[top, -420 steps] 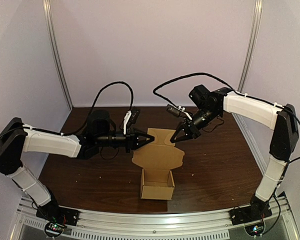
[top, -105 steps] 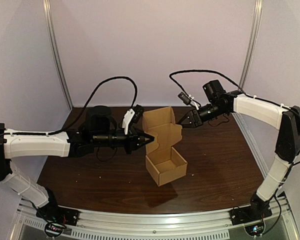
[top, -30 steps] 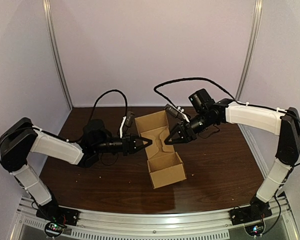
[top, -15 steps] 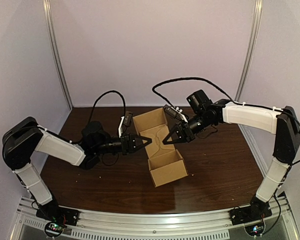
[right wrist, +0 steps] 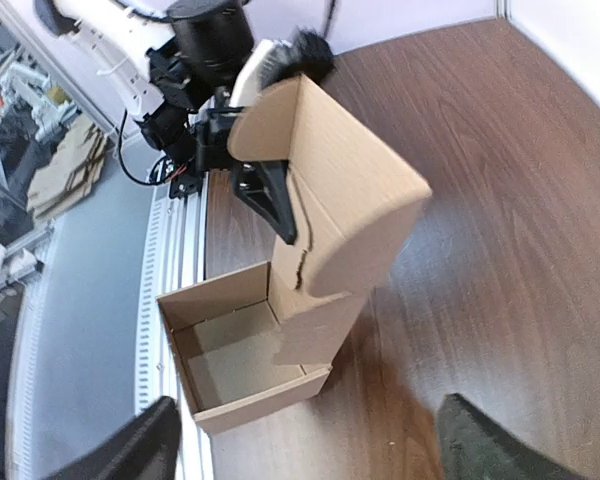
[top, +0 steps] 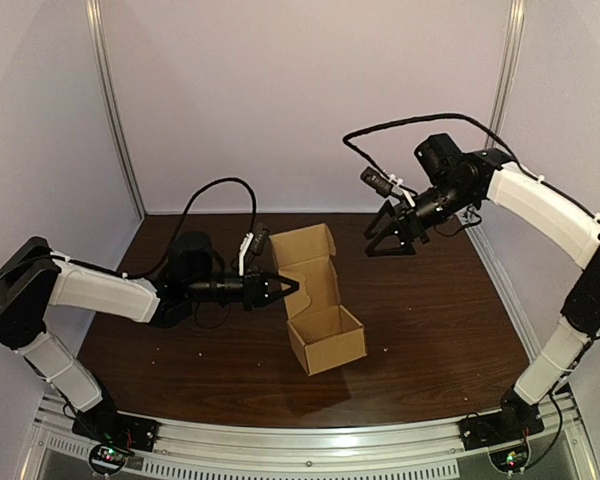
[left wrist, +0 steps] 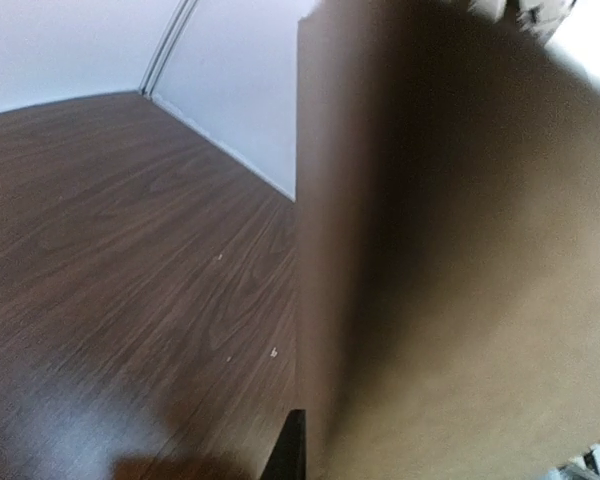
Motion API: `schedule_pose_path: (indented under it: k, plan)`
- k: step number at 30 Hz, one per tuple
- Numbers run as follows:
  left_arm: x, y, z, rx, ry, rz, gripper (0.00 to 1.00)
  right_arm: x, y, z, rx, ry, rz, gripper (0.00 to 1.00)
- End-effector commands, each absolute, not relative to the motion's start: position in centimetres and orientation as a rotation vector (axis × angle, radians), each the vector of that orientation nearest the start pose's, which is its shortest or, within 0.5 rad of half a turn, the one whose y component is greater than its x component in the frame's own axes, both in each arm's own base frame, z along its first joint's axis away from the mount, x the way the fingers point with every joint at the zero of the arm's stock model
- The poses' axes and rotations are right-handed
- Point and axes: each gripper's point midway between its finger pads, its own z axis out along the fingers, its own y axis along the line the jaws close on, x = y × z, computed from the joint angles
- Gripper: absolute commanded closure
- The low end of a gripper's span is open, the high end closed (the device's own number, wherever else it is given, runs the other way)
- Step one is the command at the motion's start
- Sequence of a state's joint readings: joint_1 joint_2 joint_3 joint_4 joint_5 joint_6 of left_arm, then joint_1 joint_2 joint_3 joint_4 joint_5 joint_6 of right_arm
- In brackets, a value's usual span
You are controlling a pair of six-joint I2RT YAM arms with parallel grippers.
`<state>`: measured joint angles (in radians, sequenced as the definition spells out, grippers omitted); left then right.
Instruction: Fold the paper box
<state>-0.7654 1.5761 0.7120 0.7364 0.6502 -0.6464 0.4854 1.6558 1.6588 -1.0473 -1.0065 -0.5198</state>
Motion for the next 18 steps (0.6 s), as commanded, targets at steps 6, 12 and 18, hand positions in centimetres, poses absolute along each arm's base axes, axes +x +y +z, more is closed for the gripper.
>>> schedule_pose_path:
  k: [6, 12, 18]
  plan:
    - [21.8, -38.6, 16.8, 1.052, 1.977, -1.269, 0.87, 23.3, 29.8, 31.0, -1.662, 1.689, 0.955, 0.00]
    - [21.1, -38.0, 14.3, 1.209, 2.094, -1.135, 0.82, 23.9, 31.2, 28.8, -1.811, 1.662, 0.720, 0.08]
    - [21.5, -38.8, 14.5, 1.305, 2.110, -1.045, 0.81, 24.6, 32.6, 27.5, -1.838, 1.648, 0.705, 0.16]
